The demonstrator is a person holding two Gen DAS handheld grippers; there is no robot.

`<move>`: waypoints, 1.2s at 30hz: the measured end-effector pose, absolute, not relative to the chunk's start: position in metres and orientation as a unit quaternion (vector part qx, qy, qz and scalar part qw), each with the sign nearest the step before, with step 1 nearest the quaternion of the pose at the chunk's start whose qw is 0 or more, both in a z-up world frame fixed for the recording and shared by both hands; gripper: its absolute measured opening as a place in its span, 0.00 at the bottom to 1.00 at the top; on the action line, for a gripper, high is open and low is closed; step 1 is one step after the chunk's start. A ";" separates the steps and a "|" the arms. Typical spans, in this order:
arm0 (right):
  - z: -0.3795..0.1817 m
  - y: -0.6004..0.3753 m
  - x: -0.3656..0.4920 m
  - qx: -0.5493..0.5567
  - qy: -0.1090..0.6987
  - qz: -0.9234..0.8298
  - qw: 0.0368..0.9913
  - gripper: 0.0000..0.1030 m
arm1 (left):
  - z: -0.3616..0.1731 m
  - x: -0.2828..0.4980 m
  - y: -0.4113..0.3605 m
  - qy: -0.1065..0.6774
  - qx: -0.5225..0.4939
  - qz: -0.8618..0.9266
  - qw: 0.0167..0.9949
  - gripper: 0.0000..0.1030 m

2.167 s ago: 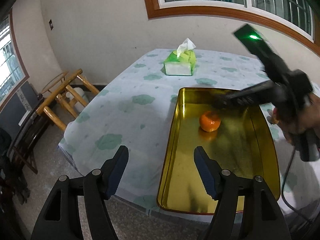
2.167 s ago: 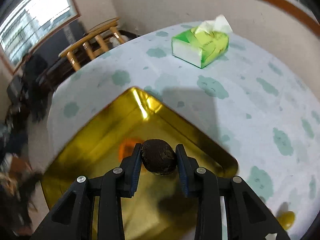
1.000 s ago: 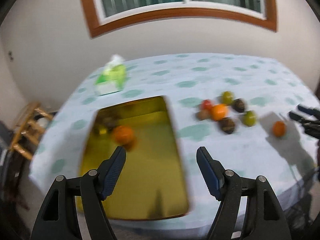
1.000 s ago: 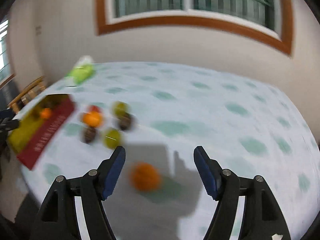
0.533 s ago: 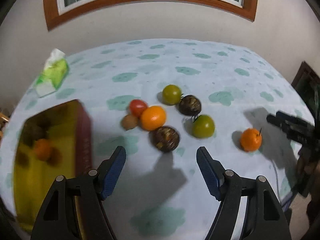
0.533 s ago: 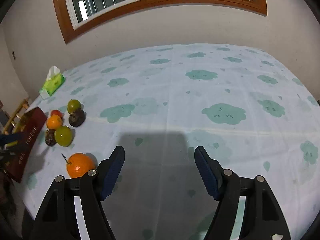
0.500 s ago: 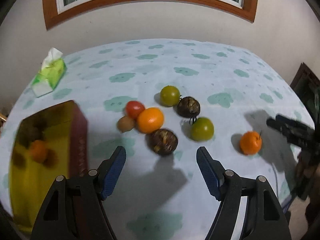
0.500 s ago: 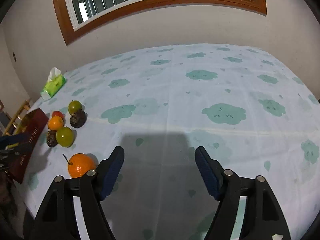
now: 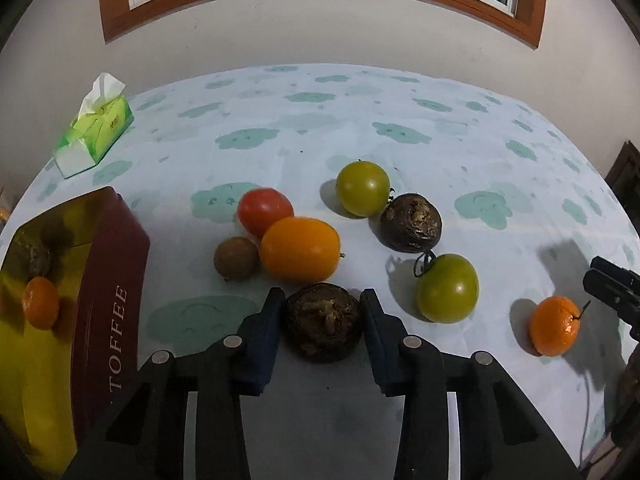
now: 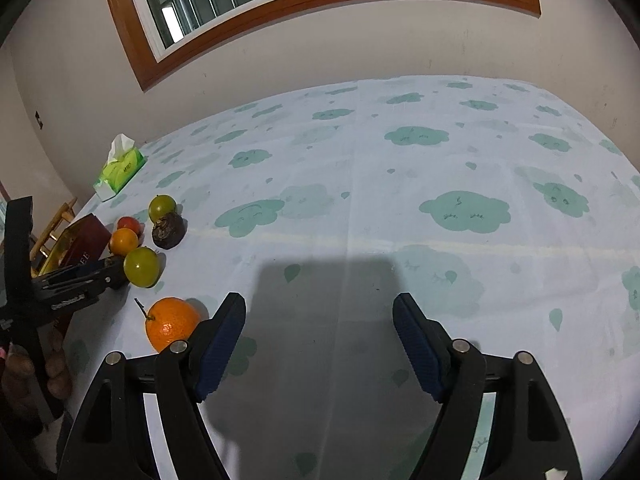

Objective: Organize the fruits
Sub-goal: 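Carry the mangosteen over the tin with the left gripper while the right gripper grasps the tangerine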

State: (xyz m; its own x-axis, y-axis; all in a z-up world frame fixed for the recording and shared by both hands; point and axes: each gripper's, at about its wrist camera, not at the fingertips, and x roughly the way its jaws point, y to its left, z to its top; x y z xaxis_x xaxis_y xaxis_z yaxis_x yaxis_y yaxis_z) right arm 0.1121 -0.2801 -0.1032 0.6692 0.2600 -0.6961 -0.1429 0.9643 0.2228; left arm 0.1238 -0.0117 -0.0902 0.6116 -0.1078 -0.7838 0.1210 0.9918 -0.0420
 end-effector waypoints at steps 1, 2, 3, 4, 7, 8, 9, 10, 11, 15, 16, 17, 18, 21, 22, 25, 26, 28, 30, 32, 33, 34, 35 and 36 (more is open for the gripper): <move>-0.103 -0.280 0.112 0.075 0.390 0.111 0.911 0.72 | -0.089 0.122 -0.010 0.437 0.000 -0.065 0.897 0.38; -0.102 -0.280 0.111 0.074 0.389 0.112 0.912 0.72 | -0.087 0.118 -0.009 0.438 -0.006 -0.068 0.896 0.38; -0.101 -0.279 0.109 0.073 0.383 0.115 0.914 0.72 | -0.083 0.113 -0.008 0.436 -0.012 -0.075 0.897 0.38; -0.098 -0.279 0.106 0.072 0.373 0.124 0.917 0.72 | -0.079 0.109 -0.008 0.434 -0.012 -0.077 0.898 0.38; -0.090 -0.274 0.097 0.075 0.359 0.156 0.917 0.72 | -0.059 0.092 -0.005 0.421 -0.008 -0.090 0.902 0.38; -0.087 -0.269 0.095 0.076 0.358 0.173 0.915 0.72 | -0.054 0.088 -0.004 0.417 -0.008 -0.091 0.904 0.38; -0.084 -0.263 0.092 0.070 0.357 0.193 0.911 0.72 | -0.049 0.083 -0.003 0.413 -0.009 -0.093 0.906 0.38; -0.081 -0.255 0.090 0.056 0.356 0.208 0.909 0.72 | -0.044 0.078 -0.002 0.411 -0.008 -0.095 0.907 0.38; -0.077 -0.243 0.087 0.031 0.350 0.220 0.910 0.72 | -0.039 0.073 -0.001 0.408 -0.007 -0.096 0.908 0.38; -0.083 -0.210 0.088 -0.024 0.362 0.234 0.902 0.72 | -0.022 0.055 0.004 0.395 -0.005 -0.096 0.914 0.38; -0.085 -0.205 0.090 -0.031 0.367 0.235 0.899 0.72 | -0.018 0.052 0.006 0.392 -0.004 -0.094 0.915 0.38; -0.087 -0.201 0.092 -0.037 0.374 0.235 0.896 0.72 | -0.013 0.047 0.010 0.387 -0.004 -0.093 0.917 0.38; -0.090 -0.197 0.094 -0.045 0.380 0.233 0.894 0.72 | -0.009 0.044 0.014 0.384 -0.004 -0.090 0.919 0.38; -0.096 -0.190 0.098 -0.056 0.393 0.231 0.888 0.65 | 0.000 0.034 0.033 0.380 -0.015 -0.076 0.922 0.38; -0.099 -0.188 0.100 -0.054 0.401 0.231 0.885 0.62 | 0.002 0.033 0.040 0.381 -0.020 -0.072 0.922 0.38; -0.106 -0.182 0.101 -0.074 0.412 0.216 0.882 0.45 | 0.006 0.026 0.072 0.381 -0.034 -0.040 0.923 0.38; -0.107 -0.179 0.099 -0.083 0.413 0.211 0.882 0.42 | 0.006 0.025 0.086 0.382 -0.036 -0.024 0.923 0.38; -0.106 -0.179 0.097 -0.079 0.413 0.214 0.882 0.35 | 0.003 0.024 0.113 0.387 -0.037 0.009 0.921 0.38; -0.106 -0.178 0.094 -0.077 0.412 0.211 0.883 0.34 | -0.003 0.025 0.142 0.389 -0.033 0.041 0.920 0.38; -0.100 -0.180 0.088 -0.063 0.404 0.211 0.888 0.34 | -0.010 0.029 0.167 0.396 -0.021 0.068 0.916 0.38; -0.097 -0.181 0.085 -0.058 0.399 0.214 0.890 0.34 | -0.014 0.032 0.177 0.400 -0.016 0.074 0.914 0.38; -0.091 -0.182 0.081 -0.050 0.393 0.219 0.892 0.34 | -0.018 0.034 0.184 0.402 -0.015 0.076 0.912 0.38; -0.087 -0.181 0.079 -0.045 0.388 0.224 0.893 0.34 | -0.024 0.037 0.193 0.406 -0.016 0.078 0.910 0.38; -0.082 -0.182 0.077 -0.039 0.383 0.226 0.895 0.34 | -0.028 0.040 0.199 0.412 -0.018 0.081 0.908 0.38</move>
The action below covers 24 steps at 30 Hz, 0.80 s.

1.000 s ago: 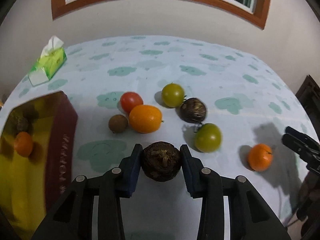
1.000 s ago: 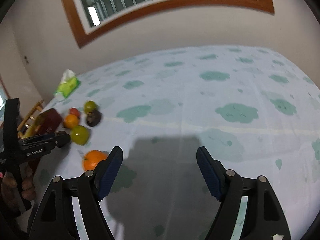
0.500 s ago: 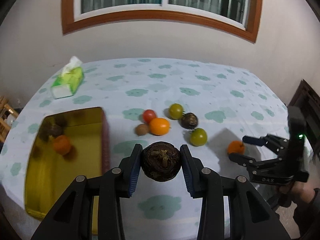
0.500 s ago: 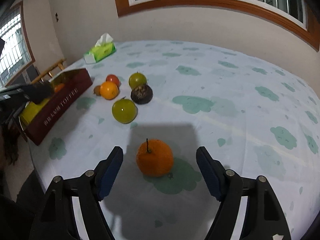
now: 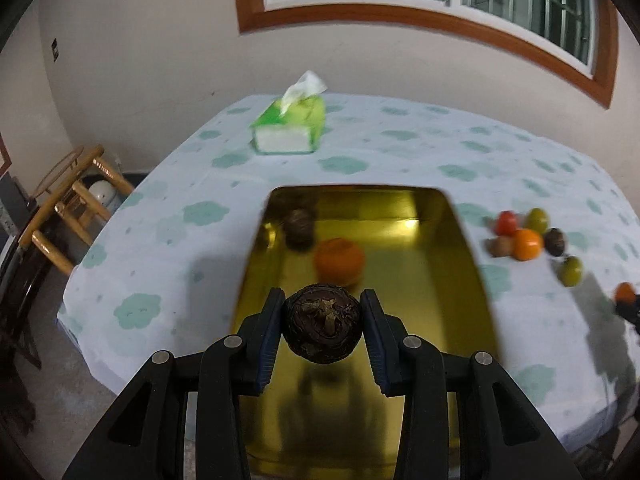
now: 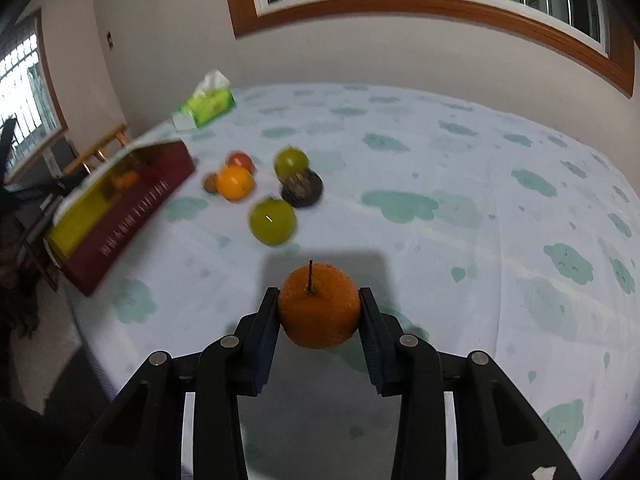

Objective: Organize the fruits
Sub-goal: 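Carry the mangosteen over the tin with the left gripper while the right gripper grasps the tangerine, then release the mangosteen in the tin with the left gripper while the right gripper drops the tangerine there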

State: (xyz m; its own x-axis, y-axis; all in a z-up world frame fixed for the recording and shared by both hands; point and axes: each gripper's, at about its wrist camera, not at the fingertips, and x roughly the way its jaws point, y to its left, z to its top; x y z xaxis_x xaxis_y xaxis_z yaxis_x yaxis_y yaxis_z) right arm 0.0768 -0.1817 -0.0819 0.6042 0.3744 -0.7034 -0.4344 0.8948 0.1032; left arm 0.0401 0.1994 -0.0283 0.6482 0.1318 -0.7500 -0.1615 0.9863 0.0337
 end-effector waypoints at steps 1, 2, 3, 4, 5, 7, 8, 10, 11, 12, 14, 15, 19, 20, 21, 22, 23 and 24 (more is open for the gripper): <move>-0.078 -0.181 0.075 -0.035 0.379 0.230 0.896 0.34 | -0.034 0.044 0.206 0.419 -0.020 0.082 0.904 0.38; -0.072 -0.180 0.073 -0.032 0.374 0.233 0.897 0.34 | -0.037 0.046 0.208 0.423 -0.020 0.081 0.902 0.38; -0.069 -0.179 0.072 -0.029 0.370 0.235 0.898 0.34 | -0.040 0.048 0.208 0.424 -0.016 0.079 0.902 0.38; -0.066 -0.179 0.071 -0.027 0.367 0.237 0.899 0.34 | -0.043 0.049 0.207 0.425 -0.008 0.077 0.902 0.38; -0.062 -0.178 0.070 -0.025 0.364 0.240 0.900 0.34 | -0.046 0.051 0.204 0.427 0.005 0.073 0.901 0.38; -0.055 -0.174 0.069 -0.026 0.360 0.243 0.900 0.34 | -0.052 0.054 0.198 0.432 0.030 0.071 0.898 0.39; -0.053 -0.172 0.068 -0.026 0.359 0.244 0.901 0.34 | -0.055 0.055 0.195 0.434 0.039 0.070 0.897 0.39; -0.048 -0.167 0.067 -0.026 0.356 0.249 0.900 0.34 | -0.059 0.058 0.193 0.438 0.047 0.065 0.895 0.39; -0.045 -0.163 0.066 -0.028 0.354 0.252 0.900 0.34 | -0.060 0.060 0.193 0.439 0.050 0.065 0.895 0.39; -0.044 -0.161 0.065 -0.030 0.353 0.254 0.900 0.34 | -0.061 0.063 0.193 0.440 0.053 0.067 0.894 0.39; -0.042 -0.155 0.063 -0.035 0.351 0.259 0.899 0.34 | -0.064 0.067 0.194 0.449 0.059 0.066 0.889 0.39; -0.040 -0.151 0.062 -0.038 0.351 0.261 0.899 0.34 | -0.065 0.069 0.195 0.451 0.063 0.068 0.888 0.39; -0.037 -0.140 0.059 -0.042 0.350 0.271 0.896 0.34 | -0.066 0.071 0.198 0.451 0.068 0.071 0.887 0.39; -0.036 -0.138 0.059 -0.042 0.350 0.274 0.895 0.34 | -0.067 0.071 0.199 0.451 0.067 0.071 0.887 0.39; -0.035 -0.135 0.058 -0.042 0.352 0.276 0.893 0.34 | -0.067 0.071 0.199 0.451 0.067 0.071 0.887 0.39; -0.034 -0.131 0.057 -0.042 0.352 0.280 0.892 0.34 | -0.068 0.071 0.200 0.450 0.069 0.072 0.887 0.40; -0.034 -0.129 0.057 -0.043 0.351 0.282 0.892 0.34 | -0.068 0.071 0.200 0.449 0.070 0.074 0.887 0.40; -0.032 -0.124 0.056 -0.044 0.351 0.287 0.890 0.34 | -0.069 0.070 0.201 0.449 0.071 0.074 0.888 0.40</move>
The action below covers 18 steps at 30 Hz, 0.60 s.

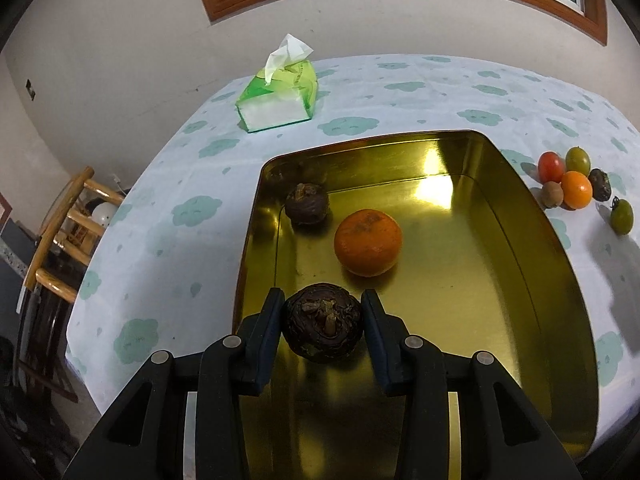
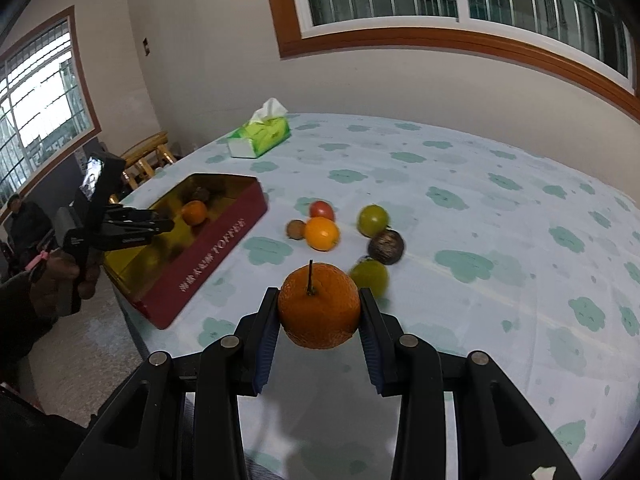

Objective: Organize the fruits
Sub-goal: 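Release the mangosteen in the tin with the left gripper while the right gripper drops the tangerine there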

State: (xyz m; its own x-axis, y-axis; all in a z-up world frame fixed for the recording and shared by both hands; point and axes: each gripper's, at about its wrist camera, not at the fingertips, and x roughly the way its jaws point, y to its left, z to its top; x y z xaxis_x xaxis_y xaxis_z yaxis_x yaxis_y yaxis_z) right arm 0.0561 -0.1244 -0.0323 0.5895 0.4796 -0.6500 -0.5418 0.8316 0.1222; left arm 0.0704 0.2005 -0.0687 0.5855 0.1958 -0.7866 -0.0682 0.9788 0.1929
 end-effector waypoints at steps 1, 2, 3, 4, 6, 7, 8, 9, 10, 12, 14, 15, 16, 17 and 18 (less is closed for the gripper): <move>-0.031 -0.120 0.056 -0.046 0.351 0.292 0.888 0.34 | -0.069 0.070 0.201 0.449 0.071 0.074 0.888 0.41; -0.030 -0.116 0.055 -0.047 0.351 0.296 0.887 0.34 | -0.069 0.070 0.201 0.448 0.071 0.074 0.888 0.43; -0.028 -0.110 0.055 -0.048 0.350 0.302 0.885 0.34 | -0.069 0.070 0.201 0.447 0.072 0.075 0.889 0.46; -0.027 -0.106 0.054 -0.049 0.350 0.307 0.884 0.34 | -0.069 0.069 0.201 0.444 0.073 0.074 0.890 0.50; -0.024 -0.095 0.055 -0.049 0.349 0.319 0.880 0.34 | -0.067 0.068 0.202 0.435 0.073 0.072 0.895 0.55; -0.022 -0.090 0.055 -0.051 0.350 0.324 0.877 0.34 | -0.065 0.067 0.202 0.430 0.073 0.072 0.897 0.57; -0.020 -0.082 0.056 -0.053 0.349 0.332 0.875 0.34 | -0.064 0.066 0.203 0.429 0.072 0.071 0.898 0.58; -0.019 -0.077 0.056 -0.054 0.349 0.337 0.873 0.34 | -0.062 0.065 0.204 0.426 0.068 0.070 0.899 0.58; -0.017 -0.070 0.057 -0.056 0.349 0.343 0.870 0.34 | -0.060 0.063 0.204 0.424 0.064 0.070 0.901 0.58; -0.013 -0.056 0.060 -0.059 0.345 0.358 0.866 0.34 | -0.054 0.059 0.205 0.417 0.056 0.071 0.904 0.59; -0.010 -0.040 0.065 -0.061 0.344 0.374 0.859 0.34 | -0.047 0.054 0.205 0.407 0.050 0.076 0.909 0.59; -0.009 -0.033 0.068 -0.062 0.345 0.379 0.856 0.34 | -0.044 0.051 0.205 0.403 0.047 0.076 0.911 0.60; -0.010 -0.026 0.071 -0.063 0.346 0.384 0.854 0.34 | -0.041 0.049 0.205 0.399 0.042 0.076 0.913 0.60; -0.010 -0.015 0.076 -0.065 0.348 0.391 0.849 0.34 | -0.038 0.046 0.205 0.395 0.036 0.078 0.915 0.60; -0.011 -0.008 0.079 -0.066 0.350 0.395 0.847 0.34 | -0.035 0.043 0.205 0.390 0.031 0.079 0.917 0.60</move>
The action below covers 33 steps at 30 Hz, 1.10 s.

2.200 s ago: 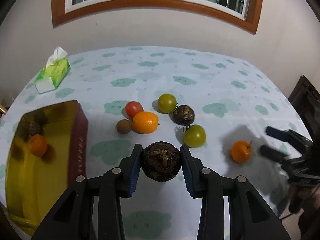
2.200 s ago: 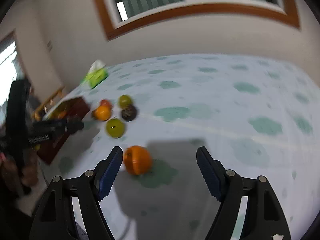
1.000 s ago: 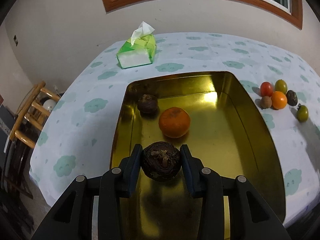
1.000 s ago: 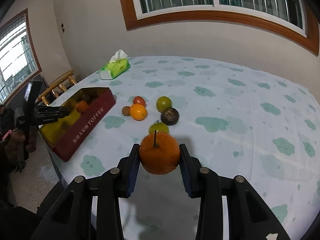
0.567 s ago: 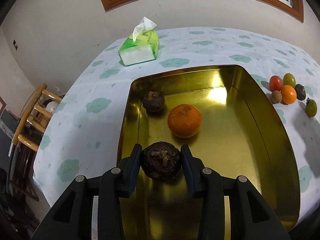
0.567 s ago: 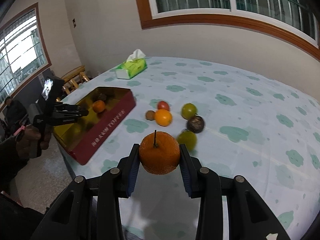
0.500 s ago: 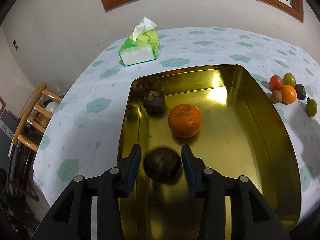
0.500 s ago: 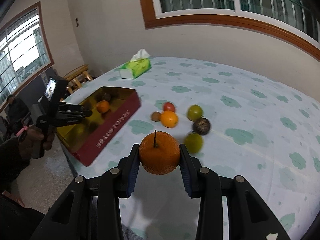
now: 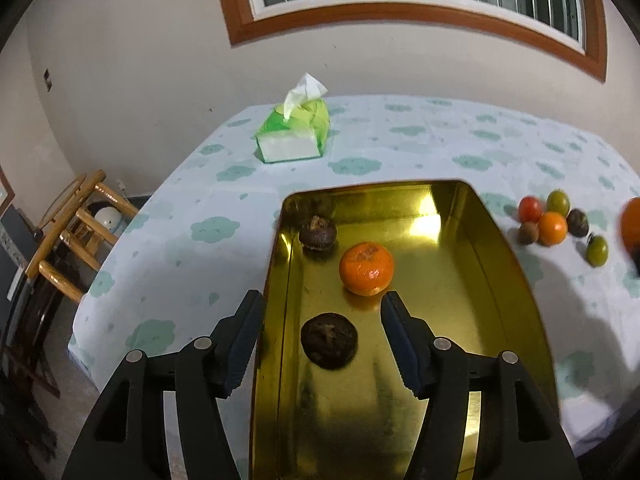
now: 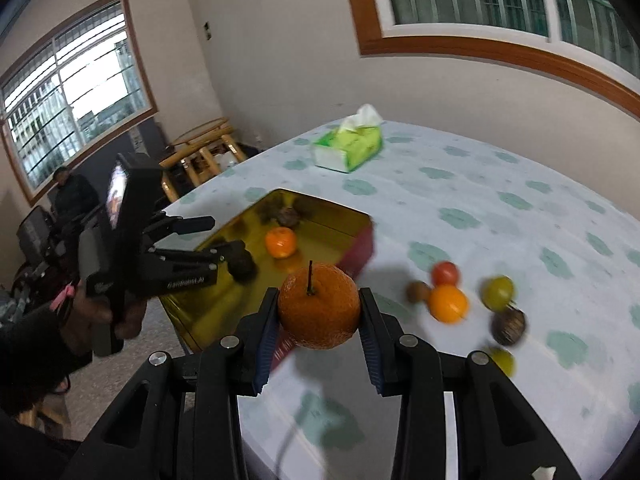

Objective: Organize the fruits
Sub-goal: 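Release the mangosteen in the tin with the left gripper while the right gripper drops the tangerine there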

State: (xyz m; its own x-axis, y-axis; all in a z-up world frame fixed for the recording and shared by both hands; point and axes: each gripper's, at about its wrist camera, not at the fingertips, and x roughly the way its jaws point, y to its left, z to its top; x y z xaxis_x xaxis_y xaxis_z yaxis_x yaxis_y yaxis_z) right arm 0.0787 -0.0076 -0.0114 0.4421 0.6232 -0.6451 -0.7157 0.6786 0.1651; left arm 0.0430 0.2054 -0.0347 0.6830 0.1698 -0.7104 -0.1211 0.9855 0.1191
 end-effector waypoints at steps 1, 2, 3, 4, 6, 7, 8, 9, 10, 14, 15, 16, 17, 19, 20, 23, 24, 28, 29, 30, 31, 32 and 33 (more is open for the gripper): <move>-0.013 0.000 0.082 -0.067 0.353 0.400 0.843 0.34 | -0.032 0.041 0.205 0.387 0.028 0.081 0.918 0.61; -0.015 0.010 0.086 -0.070 0.356 0.405 0.839 0.34 | -0.029 0.038 0.206 0.383 0.024 0.083 0.920 0.62; -0.016 0.017 0.090 -0.072 0.357 0.408 0.837 0.34 | -0.027 0.036 0.206 0.378 0.024 0.089 0.921 0.64; -0.018 0.024 0.094 -0.073 0.361 0.411 0.834 0.34 | -0.025 0.035 0.206 0.374 0.026 0.095 0.922 0.64; -0.023 0.041 0.105 -0.076 0.369 0.414 0.829 0.34 | -0.022 0.031 0.204 0.366 0.039 0.108 0.924 0.65; -0.025 0.048 0.109 -0.078 0.372 0.414 0.827 0.34 | -0.021 0.029 0.202 0.361 0.045 0.114 0.924 0.66; -0.027 0.055 0.114 -0.082 0.374 0.413 0.826 0.34 | -0.021 0.028 0.201 0.358 0.049 0.117 0.925 0.66; -0.030 0.063 0.119 -0.086 0.378 0.412 0.825 0.34 | -0.020 0.026 0.201 0.356 0.052 0.119 0.925 0.67; -0.032 0.068 0.124 -0.087 0.381 0.411 0.823 0.34 | -0.020 0.026 0.201 0.356 0.052 0.117 0.926 0.67; -0.045 0.092 0.142 -0.095 0.398 0.401 0.819 0.34 | -0.020 0.021 0.207 0.355 0.035 0.116 0.927 0.70; -0.048 0.096 0.146 -0.094 0.403 0.400 0.818 0.34 | -0.020 0.021 0.209 0.355 0.032 0.116 0.927 0.70; -0.051 0.099 0.150 -0.096 0.406 0.398 0.817 0.34 | -0.020 0.020 0.210 0.355 0.029 0.117 0.927 0.70; -0.054 0.103 0.153 -0.100 0.410 0.395 0.816 0.34 | -0.021 0.019 0.212 0.355 0.027 0.118 0.927 0.70; -0.060 0.111 0.159 -0.106 0.417 0.389 0.814 0.34 | -0.022 0.017 0.215 0.357 0.025 0.119 0.926 0.70; -0.061 0.113 0.162 -0.107 0.420 0.387 0.814 0.34 | -0.022 0.017 0.217 0.358 0.023 0.119 0.926 0.70; -0.068 0.125 0.174 -0.110 0.433 0.379 0.810 0.34 | -0.024 0.016 0.220 0.362 0.015 0.114 0.925 0.70; -0.070 0.127 0.177 -0.108 0.437 0.380 0.808 0.34 | -0.025 0.016 0.221 0.363 0.014 0.113 0.925 0.70; -0.076 0.142 0.184 -0.128 0.443 0.361 0.810 0.34 | -0.025 0.015 0.220 0.362 0.014 0.110 0.925 0.70; -0.077 0.145 0.185 -0.130 0.445 0.360 0.810 0.34 | -0.025 0.014 0.220 0.362 0.013 0.110 0.926 0.70; -0.078 0.147 0.186 -0.133 0.444 0.359 0.810 0.35 | -0.025 0.014 0.220 0.361 0.012 0.109 0.926 0.70; -0.078 0.149 0.186 -0.138 0.443 0.357 0.811 0.35 | -0.024 0.013 0.220 0.360 0.010 0.109 0.926 0.70; -0.078 0.152 0.185 -0.147 0.440 0.354 0.812 0.35 | -0.024 0.013 0.221 0.360 0.007 0.107 0.927 0.70; -0.078 0.154 0.185 -0.149 0.439 0.356 0.812 0.36 | -0.024 0.012 0.221 0.361 0.003 0.106 0.927 0.70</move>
State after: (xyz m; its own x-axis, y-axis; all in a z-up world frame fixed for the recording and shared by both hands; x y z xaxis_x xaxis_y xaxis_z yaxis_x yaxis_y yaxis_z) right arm 0.1849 0.1544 -0.0779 0.3622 0.4467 -0.8181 -0.7086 0.7022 0.0696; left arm 0.0124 0.2209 -0.0240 0.7178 0.1981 -0.6675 -0.1932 0.9777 0.0825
